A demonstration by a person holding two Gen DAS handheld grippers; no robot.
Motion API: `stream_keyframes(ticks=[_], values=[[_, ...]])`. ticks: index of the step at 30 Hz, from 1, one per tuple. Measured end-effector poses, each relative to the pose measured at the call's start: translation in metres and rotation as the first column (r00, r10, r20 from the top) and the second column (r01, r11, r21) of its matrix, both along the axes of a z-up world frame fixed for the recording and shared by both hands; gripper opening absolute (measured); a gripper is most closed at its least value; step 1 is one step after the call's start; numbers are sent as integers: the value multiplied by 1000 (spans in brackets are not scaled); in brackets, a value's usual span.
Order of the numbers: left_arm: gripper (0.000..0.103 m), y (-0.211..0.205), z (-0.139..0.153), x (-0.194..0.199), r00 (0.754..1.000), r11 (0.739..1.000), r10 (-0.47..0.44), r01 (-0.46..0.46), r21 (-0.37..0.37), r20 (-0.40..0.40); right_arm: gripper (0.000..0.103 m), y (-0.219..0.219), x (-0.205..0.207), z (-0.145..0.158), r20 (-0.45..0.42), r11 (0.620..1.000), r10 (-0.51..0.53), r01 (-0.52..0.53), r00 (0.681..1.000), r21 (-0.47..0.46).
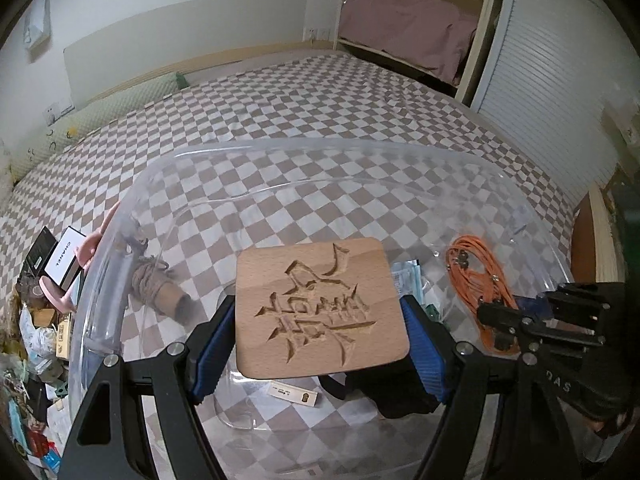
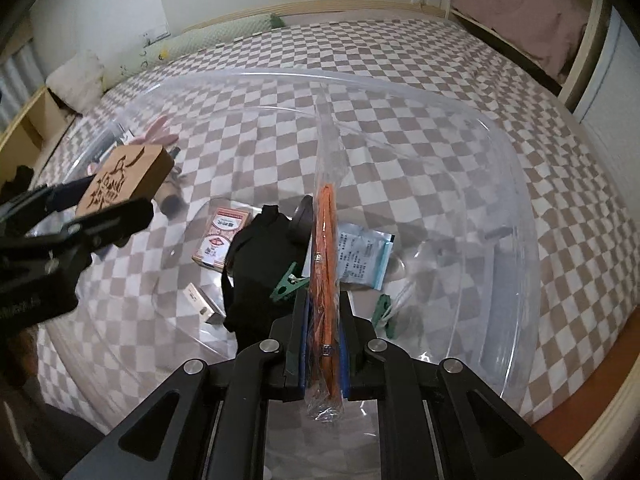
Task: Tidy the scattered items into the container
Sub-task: 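Lower the wooden plaque into the container while the right lowers the cable bag, then open the left tool to release the plaque while the right releases the cable bag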
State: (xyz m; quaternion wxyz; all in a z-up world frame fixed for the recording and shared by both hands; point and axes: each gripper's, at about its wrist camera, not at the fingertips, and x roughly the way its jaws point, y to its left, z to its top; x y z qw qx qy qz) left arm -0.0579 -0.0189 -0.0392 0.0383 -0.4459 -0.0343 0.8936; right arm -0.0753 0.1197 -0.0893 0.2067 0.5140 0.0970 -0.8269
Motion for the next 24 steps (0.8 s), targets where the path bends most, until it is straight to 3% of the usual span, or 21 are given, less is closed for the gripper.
stream_keyframes(ticks=[7,18,24], values=[[79,-1,-9,-3,999,1000,-10,9,13,41,12,3,-2,-5,22,1000,-21,20,1000,19],[79,5,-7,1,1000,1000,-18,18,-5,13,12,9,-1,-7,28,998,-52,53,998,-24],[87,3,-6,3,1000,1000,-9,9,-2,-5,12,9,1,-6,23,998,-55,55,998,-31]])
